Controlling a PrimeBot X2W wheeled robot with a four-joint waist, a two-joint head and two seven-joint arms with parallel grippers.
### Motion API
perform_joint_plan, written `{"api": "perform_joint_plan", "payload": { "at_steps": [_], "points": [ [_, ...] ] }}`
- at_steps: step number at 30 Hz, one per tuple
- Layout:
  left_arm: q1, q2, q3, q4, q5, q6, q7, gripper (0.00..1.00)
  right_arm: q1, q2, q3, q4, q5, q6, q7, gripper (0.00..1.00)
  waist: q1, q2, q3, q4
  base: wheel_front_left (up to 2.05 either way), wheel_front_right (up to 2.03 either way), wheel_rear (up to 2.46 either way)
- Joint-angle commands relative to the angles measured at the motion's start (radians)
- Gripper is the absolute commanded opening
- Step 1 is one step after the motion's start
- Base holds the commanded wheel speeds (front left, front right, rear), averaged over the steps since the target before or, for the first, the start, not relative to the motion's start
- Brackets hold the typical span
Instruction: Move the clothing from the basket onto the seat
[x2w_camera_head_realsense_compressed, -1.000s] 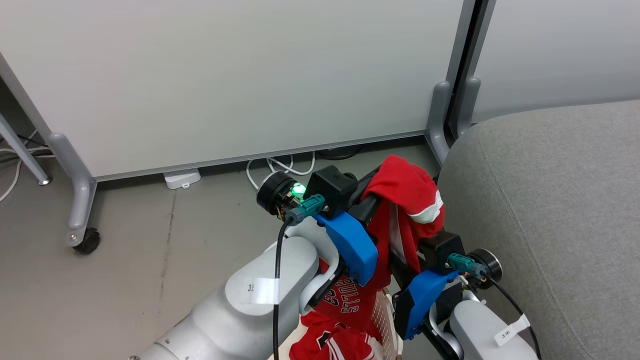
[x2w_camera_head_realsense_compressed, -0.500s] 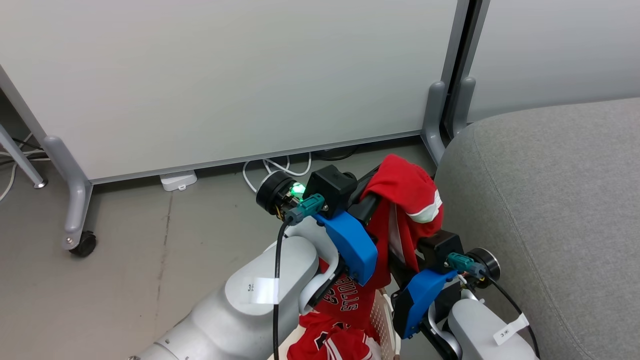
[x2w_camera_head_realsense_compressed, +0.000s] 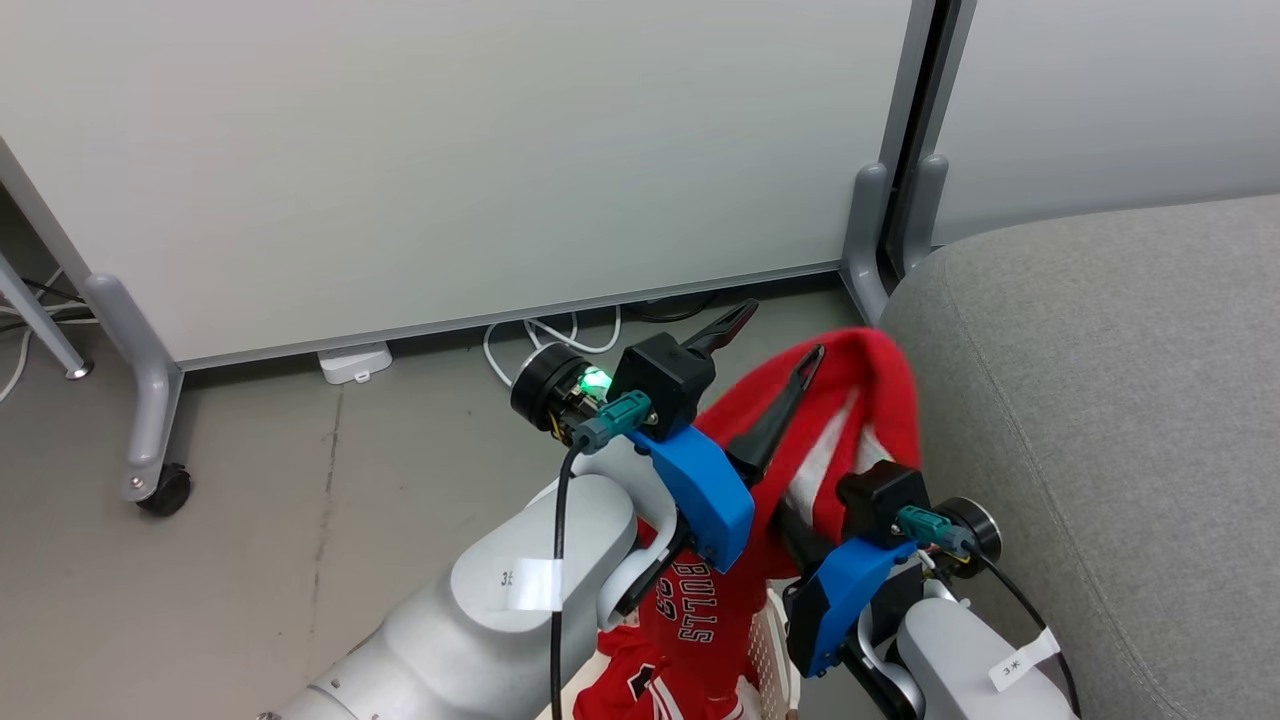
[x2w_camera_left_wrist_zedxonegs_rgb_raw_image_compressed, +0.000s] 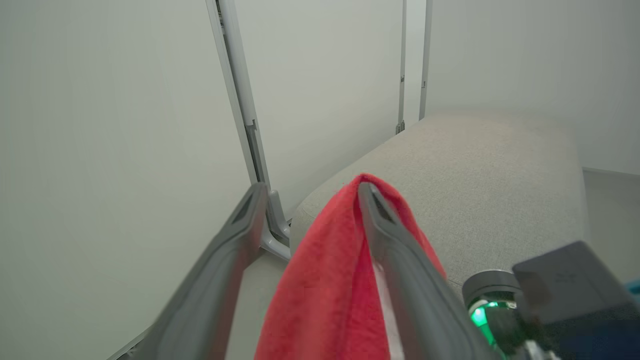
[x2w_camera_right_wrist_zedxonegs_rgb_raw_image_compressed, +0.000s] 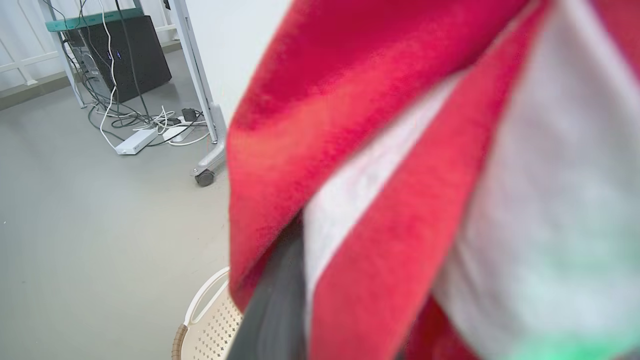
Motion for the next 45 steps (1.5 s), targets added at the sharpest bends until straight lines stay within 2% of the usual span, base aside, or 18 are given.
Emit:
{"api": "perform_joint_plan", "payload": {
  "at_steps": [1, 18, 24, 31, 34, 45],
  "points": [
    [0.007, 0.001, 0.001, 0.002, 0.004, 0.003, -0.005, 1.00, -0.015, -0.003, -0.003, 0.004, -0.002, 0.000, -0.005, 0.00, 0.0000, 0.0000, 0.000, 0.001, 0.00, 0.00, 0.00],
    [0.039, 0.001, 0.047, -0.005, 0.036, 0.005, -0.005, 1.00, -0.018, -0.003, -0.011, 0.010, -0.006, 0.000, -0.012, 0.00, 0.0000, 0.0000, 0.002, 0.007, 0.00, 0.00, 0.00],
    [0.084, 0.004, 0.101, -0.008, 0.095, 0.016, -0.005, 1.00, -0.018, -0.003, -0.019, 0.011, -0.012, 0.000, -0.012, 0.00, 0.0000, 0.0000, 0.007, 0.010, 0.00, 0.00, 0.00],
    [0.212, 0.030, 0.218, -0.055, 0.164, 0.018, -0.005, 1.00, -0.019, -0.003, -0.025, 0.007, -0.021, 0.000, -0.013, 0.00, 0.0000, 0.0000, 0.012, 0.012, 0.00, 0.00, 0.00],
    [0.281, 0.037, 0.282, -0.082, 0.179, 0.005, -0.005, 1.00, -0.015, -0.003, -0.032, 0.006, -0.023, 0.000, -0.014, 0.00, 0.0000, 0.0000, 0.012, 0.014, 0.00, 0.00, 0.00],
    [0.528, 0.092, 0.534, -0.236, 0.356, -0.006, -0.005, 1.00, 0.000, -0.003, -0.057, 0.000, -0.042, 0.000, -0.015, 0.00, 0.0000, 0.0000, 0.011, 0.016, 0.00, 0.00, 0.00]
  ]
}}
